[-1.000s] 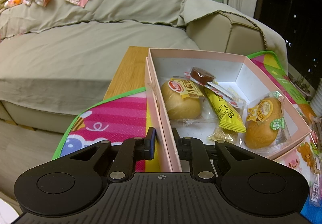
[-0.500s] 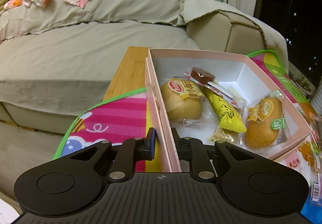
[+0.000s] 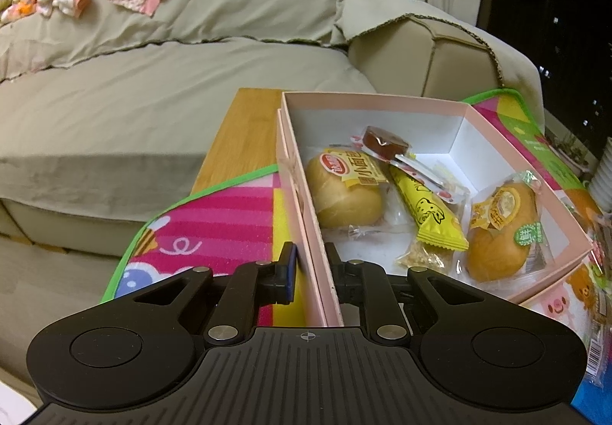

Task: Organize objects
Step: 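Lift the red packet into the box and release it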

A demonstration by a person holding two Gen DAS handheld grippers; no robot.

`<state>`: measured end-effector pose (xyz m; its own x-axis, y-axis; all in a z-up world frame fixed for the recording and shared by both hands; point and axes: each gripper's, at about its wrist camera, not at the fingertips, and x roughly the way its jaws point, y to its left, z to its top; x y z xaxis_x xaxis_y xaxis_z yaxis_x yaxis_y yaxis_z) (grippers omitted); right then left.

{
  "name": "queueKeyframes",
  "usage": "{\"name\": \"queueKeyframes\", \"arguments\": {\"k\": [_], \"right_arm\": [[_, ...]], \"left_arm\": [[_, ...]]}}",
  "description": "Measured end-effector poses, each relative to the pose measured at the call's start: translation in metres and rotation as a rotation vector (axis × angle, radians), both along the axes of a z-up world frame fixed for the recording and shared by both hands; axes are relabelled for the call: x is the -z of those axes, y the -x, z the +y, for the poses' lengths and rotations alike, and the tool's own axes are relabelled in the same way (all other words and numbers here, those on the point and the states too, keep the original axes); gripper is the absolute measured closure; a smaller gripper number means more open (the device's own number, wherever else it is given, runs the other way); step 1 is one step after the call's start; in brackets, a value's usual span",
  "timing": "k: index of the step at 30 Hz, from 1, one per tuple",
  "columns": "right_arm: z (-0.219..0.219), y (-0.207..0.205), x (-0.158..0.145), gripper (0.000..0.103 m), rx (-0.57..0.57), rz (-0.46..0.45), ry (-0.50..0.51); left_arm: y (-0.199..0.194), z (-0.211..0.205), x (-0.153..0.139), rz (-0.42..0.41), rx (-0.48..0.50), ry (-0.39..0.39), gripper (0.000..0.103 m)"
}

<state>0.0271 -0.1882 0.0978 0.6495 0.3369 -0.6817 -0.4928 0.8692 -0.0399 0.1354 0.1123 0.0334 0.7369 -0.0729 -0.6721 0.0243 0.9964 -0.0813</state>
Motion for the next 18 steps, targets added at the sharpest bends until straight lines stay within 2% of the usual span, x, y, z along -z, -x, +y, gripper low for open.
{"name": "queueKeyframes", "arguments": {"k": [4,11,16,18], "right_arm": [[0.020,-0.011,-0.013,0.026,-0.050,-0.028,-0.040],[0.069,-0.054,-0.038,0.026,-0.097,-0.141,-0.122],[0.103,-0.093,-0.036,0.025,-0.099,-0.136,-0.173],[0.108,-0.104,-0.032,0.019,-0.095,-0.119,-0.189]], "left_arm": [[0.001,0.001,0.000,-0.004,-0.006,0.016,0.086],[0.000,0.000,0.001,-0.008,-0.006,0.014,0.086],[0.000,-0.001,0.001,-0.007,-0.005,0.010,0.086],[0.001,-0.002,0.001,-0.007,-0.005,0.010,0.086]]}}
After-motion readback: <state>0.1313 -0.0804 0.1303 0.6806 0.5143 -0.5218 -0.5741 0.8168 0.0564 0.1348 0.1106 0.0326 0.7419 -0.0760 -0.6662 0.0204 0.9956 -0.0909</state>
